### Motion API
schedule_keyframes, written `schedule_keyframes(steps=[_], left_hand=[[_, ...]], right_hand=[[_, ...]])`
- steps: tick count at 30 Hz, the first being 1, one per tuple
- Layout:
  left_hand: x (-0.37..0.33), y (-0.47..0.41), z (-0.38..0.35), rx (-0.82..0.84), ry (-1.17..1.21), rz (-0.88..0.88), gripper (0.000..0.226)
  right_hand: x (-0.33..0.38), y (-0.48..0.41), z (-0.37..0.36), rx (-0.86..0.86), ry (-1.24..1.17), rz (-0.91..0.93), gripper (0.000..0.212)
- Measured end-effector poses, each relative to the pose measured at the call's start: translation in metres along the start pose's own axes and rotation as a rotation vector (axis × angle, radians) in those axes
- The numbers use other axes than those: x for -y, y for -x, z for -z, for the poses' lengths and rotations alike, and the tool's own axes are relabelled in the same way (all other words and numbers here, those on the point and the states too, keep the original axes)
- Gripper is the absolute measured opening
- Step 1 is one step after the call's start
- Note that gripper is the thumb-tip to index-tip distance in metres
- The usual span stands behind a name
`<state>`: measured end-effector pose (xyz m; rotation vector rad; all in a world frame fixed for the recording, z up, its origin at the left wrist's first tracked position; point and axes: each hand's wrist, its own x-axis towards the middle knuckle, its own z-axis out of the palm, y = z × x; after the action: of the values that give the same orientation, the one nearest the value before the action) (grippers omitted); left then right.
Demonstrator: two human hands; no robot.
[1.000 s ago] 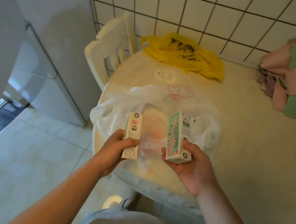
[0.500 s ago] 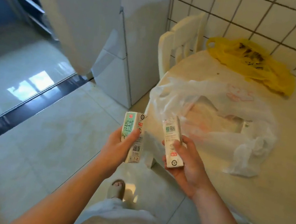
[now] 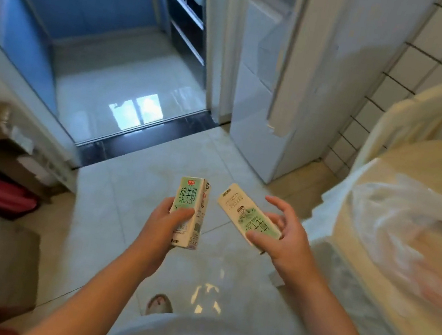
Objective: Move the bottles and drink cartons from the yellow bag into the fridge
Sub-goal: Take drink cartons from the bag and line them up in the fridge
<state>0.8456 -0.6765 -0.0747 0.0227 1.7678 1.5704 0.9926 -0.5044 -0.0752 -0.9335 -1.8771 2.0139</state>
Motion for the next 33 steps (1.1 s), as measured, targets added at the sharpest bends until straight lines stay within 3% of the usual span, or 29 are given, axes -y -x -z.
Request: schedule_keyframes(steps=[4,13,17,23,29,33], left_hand=[[-0.014,-0.032,0.083,-0.050,-0.059,-0.033,0.027],[-0.055,-0.090,0.204,-0.079,-0.072,-0.067,0.034],[-0.073,-0.121,0.225,-0.072,-0.031,-0.057,0.033],[-0.112,-0.189,0.243,-0.087,0.008,-0.051,0.032],[-0.172,-0.284,0.256,-0.128,0.005,-0.033,0.031],[-0.219,-0.347,0.254,-0.135,0.024,-0.023,0.025]], right_hand=[[0.017,-0.043,-0.071,-0.052,0.045,0.034,0.059],[0.057,-0.129,-0.205,-0.062,-0.206,-0.102,0.033],[0.067,-0.169,-0.246,-0.091,-0.254,-0.210,0.030],[0.079,-0.248,-0.277,0.003,-0.332,-0.431,0.024],[0.106,-0.348,-0.301,0.046,-0.285,-0.422,0.024],[0.128,-0.413,-0.311,0.016,-0.270,-0.400,0.036]])
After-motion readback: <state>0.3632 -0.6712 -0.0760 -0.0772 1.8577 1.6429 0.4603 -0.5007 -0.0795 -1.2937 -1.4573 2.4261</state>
